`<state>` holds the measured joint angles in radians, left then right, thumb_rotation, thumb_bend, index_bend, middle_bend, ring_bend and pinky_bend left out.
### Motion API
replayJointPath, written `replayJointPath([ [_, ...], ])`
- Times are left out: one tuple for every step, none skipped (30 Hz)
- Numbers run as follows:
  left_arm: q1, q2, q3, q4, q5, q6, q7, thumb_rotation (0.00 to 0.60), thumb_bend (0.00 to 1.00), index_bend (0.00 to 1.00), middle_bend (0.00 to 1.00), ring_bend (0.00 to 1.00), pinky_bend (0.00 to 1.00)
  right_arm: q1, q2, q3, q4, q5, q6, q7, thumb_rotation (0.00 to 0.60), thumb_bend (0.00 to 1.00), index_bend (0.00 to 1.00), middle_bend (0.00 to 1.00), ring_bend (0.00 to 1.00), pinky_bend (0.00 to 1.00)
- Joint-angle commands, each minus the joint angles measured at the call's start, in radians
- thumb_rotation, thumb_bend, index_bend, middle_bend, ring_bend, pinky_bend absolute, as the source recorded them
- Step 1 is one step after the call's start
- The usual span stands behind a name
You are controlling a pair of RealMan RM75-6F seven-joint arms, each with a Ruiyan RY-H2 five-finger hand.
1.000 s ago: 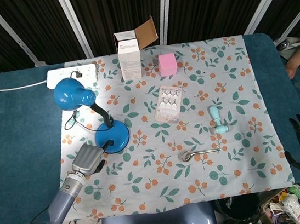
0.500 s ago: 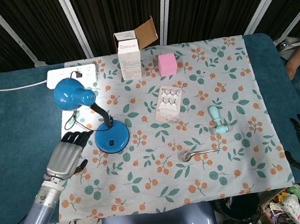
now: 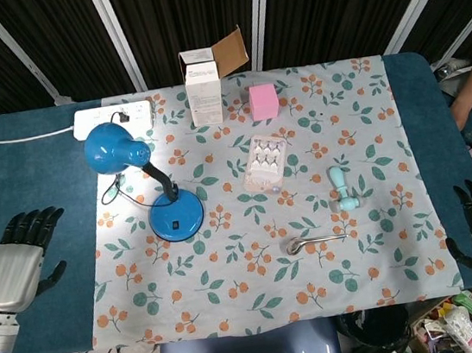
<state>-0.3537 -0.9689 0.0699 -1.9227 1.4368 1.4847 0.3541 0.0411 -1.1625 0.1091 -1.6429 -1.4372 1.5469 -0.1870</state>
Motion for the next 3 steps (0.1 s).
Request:
replayJointPath([
  [0.019, 0.014, 0.000, 0.043, 0.008, -0.003, -0.051, 0.600, 0.27, 0.08, 0.10, 0.09, 0.12, 0.000, 0.000, 0.002, -0.001, 0.002, 0.000, 0.001, 0.600, 0.22, 0.00, 0.00, 0.05, 0.10],
  [0.020, 0.011, -0.004, 0.054, 0.009, -0.008, -0.061, 0.600, 0.27, 0.09, 0.10, 0.09, 0.12, 0.000, 0.000, 0.002, -0.001, 0.002, 0.001, 0.001, 0.600, 0.22, 0.00, 0.00, 0.05, 0.10],
  [0.021, 0.009, -0.007, 0.060, 0.011, -0.010, -0.067, 0.600, 0.27, 0.09, 0.10, 0.09, 0.12, 0.000, 0.000, 0.002, 0.000, 0.001, 0.001, 0.001, 0.600, 0.22, 0.00, 0.00, 0.05, 0.10],
])
